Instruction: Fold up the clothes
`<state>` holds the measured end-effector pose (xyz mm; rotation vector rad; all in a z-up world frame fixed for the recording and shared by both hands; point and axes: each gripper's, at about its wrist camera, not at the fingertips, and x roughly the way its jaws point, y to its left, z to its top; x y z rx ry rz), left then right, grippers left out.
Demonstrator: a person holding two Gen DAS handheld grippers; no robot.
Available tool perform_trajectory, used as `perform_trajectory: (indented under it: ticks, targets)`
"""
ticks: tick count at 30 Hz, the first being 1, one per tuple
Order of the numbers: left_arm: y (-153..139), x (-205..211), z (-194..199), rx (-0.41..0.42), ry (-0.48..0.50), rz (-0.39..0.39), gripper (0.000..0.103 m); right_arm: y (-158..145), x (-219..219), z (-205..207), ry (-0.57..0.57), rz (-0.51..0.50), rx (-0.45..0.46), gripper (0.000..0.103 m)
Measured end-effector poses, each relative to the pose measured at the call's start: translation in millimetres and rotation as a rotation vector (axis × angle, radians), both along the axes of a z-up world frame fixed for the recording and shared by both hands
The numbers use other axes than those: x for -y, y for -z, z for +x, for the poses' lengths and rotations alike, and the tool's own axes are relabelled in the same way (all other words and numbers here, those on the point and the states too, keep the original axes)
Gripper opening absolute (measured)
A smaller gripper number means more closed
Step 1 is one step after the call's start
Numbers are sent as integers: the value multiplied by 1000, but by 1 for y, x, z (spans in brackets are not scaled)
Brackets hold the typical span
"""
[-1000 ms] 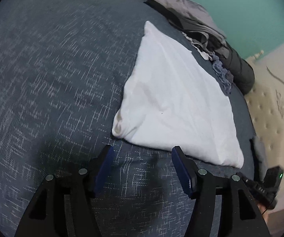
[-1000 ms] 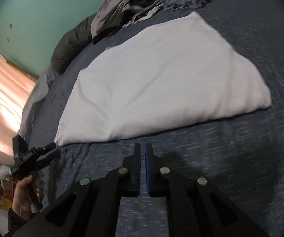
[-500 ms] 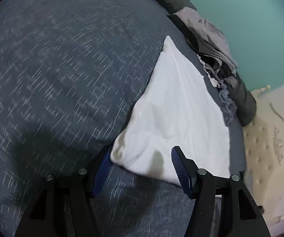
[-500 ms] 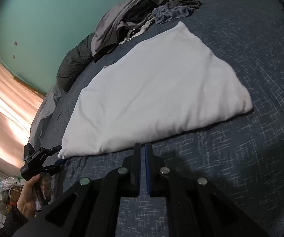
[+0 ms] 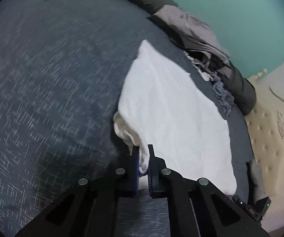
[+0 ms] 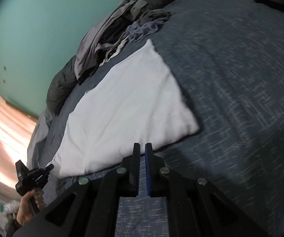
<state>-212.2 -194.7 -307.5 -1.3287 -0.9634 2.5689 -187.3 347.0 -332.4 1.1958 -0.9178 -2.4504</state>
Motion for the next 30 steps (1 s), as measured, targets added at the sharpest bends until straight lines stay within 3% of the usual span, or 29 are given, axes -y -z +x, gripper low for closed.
perform_trajectory:
  ticks: [7,12,16,20,24,27,30]
  targets:
    - [-51,-44,-20,-73,94,-10,5,-2,-24,1,50,-43,-9,5]
    - [-95,-117,-46,-134,219,-48,5,-1,-45,2,87,-79,-8,5]
    - [-122,-208,-64,-172,382,-76,5,1,-63,3,118,-107,-6,5]
    - [-113,-310,-69,-160,560,-86,5,3,-78,5,141,-134,-5,5]
    - [-54,-394,-58,-27,734,-144,6,4,-87,6,143,-157,-8,5]
    - [-22,-418,-51,50,772,-183,6,4,-89,4,136,-159,-12,5]
    - [-25,-410,-49,53,757,-157,11,4,-87,2,115,-173,-20,6]
